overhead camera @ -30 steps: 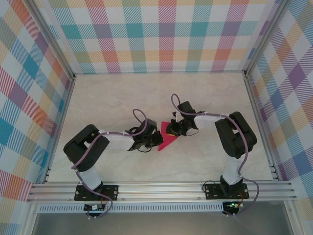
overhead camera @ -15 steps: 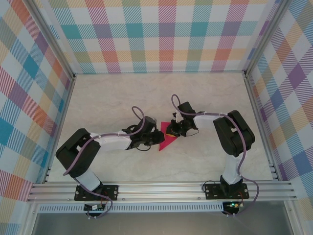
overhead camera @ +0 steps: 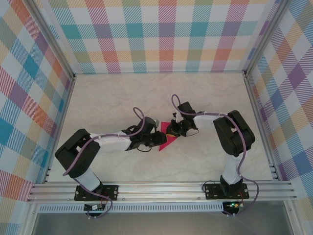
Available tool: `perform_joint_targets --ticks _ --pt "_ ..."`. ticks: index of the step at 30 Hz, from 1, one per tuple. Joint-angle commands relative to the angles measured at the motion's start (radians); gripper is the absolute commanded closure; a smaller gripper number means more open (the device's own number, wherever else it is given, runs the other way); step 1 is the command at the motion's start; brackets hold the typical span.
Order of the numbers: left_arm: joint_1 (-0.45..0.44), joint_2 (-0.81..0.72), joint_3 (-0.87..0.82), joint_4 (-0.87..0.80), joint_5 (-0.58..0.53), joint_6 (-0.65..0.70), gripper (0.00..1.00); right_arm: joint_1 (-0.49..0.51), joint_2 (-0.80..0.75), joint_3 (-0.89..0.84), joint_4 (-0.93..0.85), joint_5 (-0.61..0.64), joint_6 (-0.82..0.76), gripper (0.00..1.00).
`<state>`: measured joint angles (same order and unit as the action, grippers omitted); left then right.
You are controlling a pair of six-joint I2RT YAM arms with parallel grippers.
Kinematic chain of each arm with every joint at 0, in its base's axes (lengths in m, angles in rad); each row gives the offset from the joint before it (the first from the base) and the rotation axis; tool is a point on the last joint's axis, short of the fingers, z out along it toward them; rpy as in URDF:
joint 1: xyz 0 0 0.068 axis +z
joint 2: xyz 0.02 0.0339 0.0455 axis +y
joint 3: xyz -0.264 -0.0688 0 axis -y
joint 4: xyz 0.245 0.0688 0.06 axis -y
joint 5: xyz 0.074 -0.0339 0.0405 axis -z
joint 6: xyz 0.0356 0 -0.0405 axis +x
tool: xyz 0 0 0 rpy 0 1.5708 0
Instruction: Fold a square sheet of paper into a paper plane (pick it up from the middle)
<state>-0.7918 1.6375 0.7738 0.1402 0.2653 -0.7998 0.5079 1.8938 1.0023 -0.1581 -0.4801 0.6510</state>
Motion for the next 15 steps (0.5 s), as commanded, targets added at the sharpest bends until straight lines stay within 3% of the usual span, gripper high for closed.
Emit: perform_joint_targets --ticks 1,15 --pt "-0.017 0.034 0.001 -0.017 0.003 -0.009 0.72 0.006 0.055 -0.025 -0.045 0.067 0.01 0.9" --pt "-0.04 0.057 -0.009 -0.085 -0.054 -0.022 0.75 0.006 0.069 -0.019 -0.058 0.087 0.012 0.91"
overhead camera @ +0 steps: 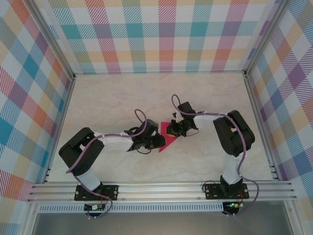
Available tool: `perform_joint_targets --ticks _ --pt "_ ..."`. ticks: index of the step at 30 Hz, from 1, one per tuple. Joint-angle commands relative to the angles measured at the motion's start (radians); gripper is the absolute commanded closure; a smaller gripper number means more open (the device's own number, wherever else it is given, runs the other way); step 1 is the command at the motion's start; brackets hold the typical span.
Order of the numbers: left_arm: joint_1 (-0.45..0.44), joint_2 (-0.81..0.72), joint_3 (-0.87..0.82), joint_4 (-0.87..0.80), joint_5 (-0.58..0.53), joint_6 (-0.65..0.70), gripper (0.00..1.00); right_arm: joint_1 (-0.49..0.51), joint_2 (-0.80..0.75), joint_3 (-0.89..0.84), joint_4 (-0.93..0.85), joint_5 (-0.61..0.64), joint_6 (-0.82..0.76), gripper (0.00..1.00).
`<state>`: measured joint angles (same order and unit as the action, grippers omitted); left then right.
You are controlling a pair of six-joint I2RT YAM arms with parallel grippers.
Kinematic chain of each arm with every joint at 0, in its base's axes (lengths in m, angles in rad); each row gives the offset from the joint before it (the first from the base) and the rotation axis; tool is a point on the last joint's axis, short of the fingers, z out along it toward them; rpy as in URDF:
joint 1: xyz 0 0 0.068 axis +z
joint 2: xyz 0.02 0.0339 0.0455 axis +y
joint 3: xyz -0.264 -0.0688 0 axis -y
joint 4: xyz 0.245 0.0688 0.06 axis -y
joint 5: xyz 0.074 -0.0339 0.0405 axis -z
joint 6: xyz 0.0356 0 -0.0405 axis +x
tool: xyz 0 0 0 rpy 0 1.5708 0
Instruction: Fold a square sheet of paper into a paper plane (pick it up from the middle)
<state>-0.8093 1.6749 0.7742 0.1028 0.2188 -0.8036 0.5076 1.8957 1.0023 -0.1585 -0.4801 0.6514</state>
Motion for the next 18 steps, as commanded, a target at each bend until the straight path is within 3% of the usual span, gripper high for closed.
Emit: perform_joint_targets --ticks 1,11,18 --pt "-0.022 0.02 -0.009 -0.048 -0.008 -0.02 0.75 0.006 0.068 -0.019 -0.059 0.088 0.012 0.91" --pt "-0.037 0.034 -0.021 -0.042 -0.003 -0.043 0.74 0.006 0.077 -0.016 -0.059 0.087 0.013 0.91" --pt "-0.04 -0.04 -0.038 0.009 0.029 -0.051 0.71 0.007 0.077 -0.019 -0.057 0.089 0.013 0.91"
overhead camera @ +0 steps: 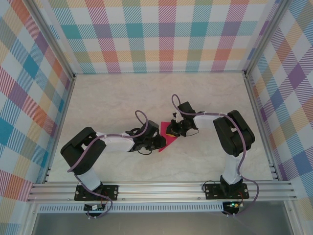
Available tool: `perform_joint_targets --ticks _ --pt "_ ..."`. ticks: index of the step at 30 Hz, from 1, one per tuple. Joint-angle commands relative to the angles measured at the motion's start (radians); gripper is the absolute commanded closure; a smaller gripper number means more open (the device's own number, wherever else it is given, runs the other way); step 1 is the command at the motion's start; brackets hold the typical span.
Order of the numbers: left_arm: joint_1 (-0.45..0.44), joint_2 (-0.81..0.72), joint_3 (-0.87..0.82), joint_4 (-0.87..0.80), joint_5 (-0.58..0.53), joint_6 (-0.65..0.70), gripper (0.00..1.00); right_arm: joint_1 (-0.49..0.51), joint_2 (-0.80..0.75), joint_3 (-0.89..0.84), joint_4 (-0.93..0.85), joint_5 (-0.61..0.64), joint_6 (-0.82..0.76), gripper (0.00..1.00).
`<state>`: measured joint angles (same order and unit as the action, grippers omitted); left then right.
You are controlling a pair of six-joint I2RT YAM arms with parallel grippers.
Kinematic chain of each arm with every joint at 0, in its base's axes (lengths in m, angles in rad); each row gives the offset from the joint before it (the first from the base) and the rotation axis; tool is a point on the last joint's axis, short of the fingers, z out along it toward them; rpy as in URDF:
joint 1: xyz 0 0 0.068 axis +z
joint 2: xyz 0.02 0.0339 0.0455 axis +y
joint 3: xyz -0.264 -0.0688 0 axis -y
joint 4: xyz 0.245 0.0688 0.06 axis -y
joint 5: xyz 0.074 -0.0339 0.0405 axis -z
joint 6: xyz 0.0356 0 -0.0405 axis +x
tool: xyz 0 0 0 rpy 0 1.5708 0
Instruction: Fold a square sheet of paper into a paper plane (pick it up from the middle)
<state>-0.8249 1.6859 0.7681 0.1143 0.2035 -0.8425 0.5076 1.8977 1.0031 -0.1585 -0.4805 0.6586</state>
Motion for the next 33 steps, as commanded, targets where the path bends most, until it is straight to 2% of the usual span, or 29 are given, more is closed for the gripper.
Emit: perform_joint_targets --ticks 1,9,16,33 --pt "-0.024 -0.06 -0.036 0.004 0.047 -0.015 0.71 0.007 0.075 -0.02 -0.057 0.089 0.007 0.91" --pt "-0.03 -0.077 -0.067 0.015 0.057 -0.024 0.71 0.006 0.083 -0.017 -0.055 0.086 0.006 0.91" --pt "-0.031 -0.156 -0.071 -0.106 -0.061 0.002 0.72 0.007 0.086 -0.019 -0.058 0.089 0.007 0.91" --pt "-0.031 -0.059 -0.033 -0.074 -0.013 -0.006 0.81 0.006 0.095 -0.017 -0.061 0.091 0.006 0.92"
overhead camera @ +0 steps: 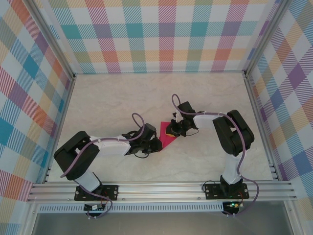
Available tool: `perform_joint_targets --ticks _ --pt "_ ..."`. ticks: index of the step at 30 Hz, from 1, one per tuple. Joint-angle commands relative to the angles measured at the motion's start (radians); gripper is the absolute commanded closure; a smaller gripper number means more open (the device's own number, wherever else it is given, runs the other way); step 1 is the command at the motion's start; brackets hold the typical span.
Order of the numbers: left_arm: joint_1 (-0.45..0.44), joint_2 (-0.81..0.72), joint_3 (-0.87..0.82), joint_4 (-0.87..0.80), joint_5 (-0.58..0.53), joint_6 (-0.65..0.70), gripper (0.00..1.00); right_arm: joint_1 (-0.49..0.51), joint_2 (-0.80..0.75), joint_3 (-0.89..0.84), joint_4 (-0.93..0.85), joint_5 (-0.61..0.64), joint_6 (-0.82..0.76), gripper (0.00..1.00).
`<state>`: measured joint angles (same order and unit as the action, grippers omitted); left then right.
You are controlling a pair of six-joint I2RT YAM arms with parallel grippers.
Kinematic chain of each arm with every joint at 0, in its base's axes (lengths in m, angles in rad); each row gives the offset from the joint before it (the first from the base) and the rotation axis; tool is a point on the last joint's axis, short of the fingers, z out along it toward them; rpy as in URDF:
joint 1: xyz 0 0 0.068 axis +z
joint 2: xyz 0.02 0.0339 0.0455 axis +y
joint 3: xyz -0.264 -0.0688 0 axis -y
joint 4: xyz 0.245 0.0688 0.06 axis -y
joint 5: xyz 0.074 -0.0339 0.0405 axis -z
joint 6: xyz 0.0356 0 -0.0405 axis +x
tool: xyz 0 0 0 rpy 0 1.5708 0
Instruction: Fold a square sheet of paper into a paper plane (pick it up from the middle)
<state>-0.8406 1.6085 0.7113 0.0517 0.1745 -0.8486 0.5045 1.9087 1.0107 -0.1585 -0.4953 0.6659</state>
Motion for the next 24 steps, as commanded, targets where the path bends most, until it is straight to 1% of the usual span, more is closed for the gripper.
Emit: perform_joint_targets --ticks 1,7,14,22,24 --pt "-0.016 0.022 0.025 -0.008 0.019 0.0 0.82 0.01 0.083 -0.024 -0.062 0.106 0.0 0.92" --pt "-0.016 0.035 0.022 -0.003 0.026 -0.012 0.86 0.009 0.078 -0.024 -0.065 0.109 -0.003 0.92" --pt "-0.021 0.039 -0.007 0.036 0.064 -0.043 0.89 0.01 0.083 -0.017 -0.074 0.119 -0.003 0.92" --pt "-0.034 0.035 -0.026 0.021 0.056 -0.07 0.88 0.01 0.088 -0.017 -0.079 0.126 -0.001 0.92" --pt "-0.038 0.034 -0.027 0.008 0.048 -0.074 0.85 0.01 0.087 -0.017 -0.078 0.126 -0.001 0.92"
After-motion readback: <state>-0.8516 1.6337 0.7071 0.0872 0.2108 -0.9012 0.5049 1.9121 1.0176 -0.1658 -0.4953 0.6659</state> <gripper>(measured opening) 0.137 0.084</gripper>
